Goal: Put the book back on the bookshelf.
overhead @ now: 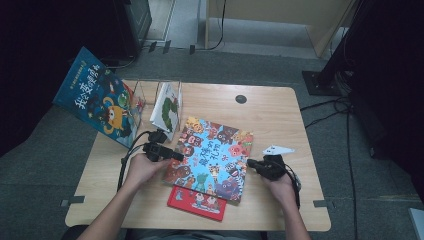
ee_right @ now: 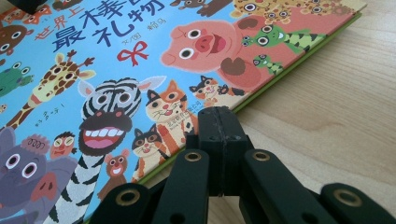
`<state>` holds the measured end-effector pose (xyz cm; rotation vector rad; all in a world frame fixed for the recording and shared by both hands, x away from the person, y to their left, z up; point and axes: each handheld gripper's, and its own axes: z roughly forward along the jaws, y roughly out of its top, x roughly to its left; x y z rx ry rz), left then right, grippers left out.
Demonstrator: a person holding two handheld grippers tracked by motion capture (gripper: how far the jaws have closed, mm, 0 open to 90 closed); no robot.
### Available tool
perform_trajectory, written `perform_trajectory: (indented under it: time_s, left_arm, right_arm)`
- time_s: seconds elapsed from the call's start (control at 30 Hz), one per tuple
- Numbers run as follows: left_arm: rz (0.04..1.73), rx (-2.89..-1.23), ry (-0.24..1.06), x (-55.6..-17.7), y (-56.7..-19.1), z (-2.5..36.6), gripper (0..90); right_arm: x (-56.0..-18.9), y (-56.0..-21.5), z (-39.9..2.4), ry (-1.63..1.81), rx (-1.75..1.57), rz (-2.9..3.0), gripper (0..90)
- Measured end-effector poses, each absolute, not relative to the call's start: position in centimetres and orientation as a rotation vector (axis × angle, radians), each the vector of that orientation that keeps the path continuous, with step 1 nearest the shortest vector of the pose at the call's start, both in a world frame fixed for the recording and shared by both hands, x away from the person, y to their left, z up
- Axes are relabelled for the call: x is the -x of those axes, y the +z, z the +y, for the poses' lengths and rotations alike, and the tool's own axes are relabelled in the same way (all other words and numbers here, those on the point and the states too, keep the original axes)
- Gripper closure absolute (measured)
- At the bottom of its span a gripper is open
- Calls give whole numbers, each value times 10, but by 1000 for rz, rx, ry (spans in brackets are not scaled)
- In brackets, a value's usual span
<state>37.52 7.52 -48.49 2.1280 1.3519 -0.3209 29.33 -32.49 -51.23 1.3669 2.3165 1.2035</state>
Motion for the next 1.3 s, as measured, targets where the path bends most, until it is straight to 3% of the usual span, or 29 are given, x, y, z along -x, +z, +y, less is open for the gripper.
perform_trajectory:
  time_s: [0.13, 0.27, 0.53, 0.93, 1.17, 1.3]
  left_arm:
    - [1332, -2051, -360, -374, -474, 81, 544]
    - [1263, -2002, -491, -371, -466, 75, 560]
    - [1309, -2064, -503, -377, -448, 67, 568]
    - [1231, -2087, -538, -383, -407, 50, 649]
    - [1206, -2177, -568, -394, -398, 19, 664]
    - [1174, -2124, -641, -405, -386, 12, 760]
  right_arm:
    - [-296, -514, -325, 1179, -1356, 2337, 900]
    - [-298, -515, -321, 1113, -1345, 2348, 900]
    - [-301, -516, -321, 1122, -1341, 2352, 900]
    - [-303, -517, -320, 1141, -1359, 2338, 900]
    - [-304, -518, -317, 1151, -1347, 2335, 900]
    - [-304, -516, -313, 1112, -1318, 2340, 845]
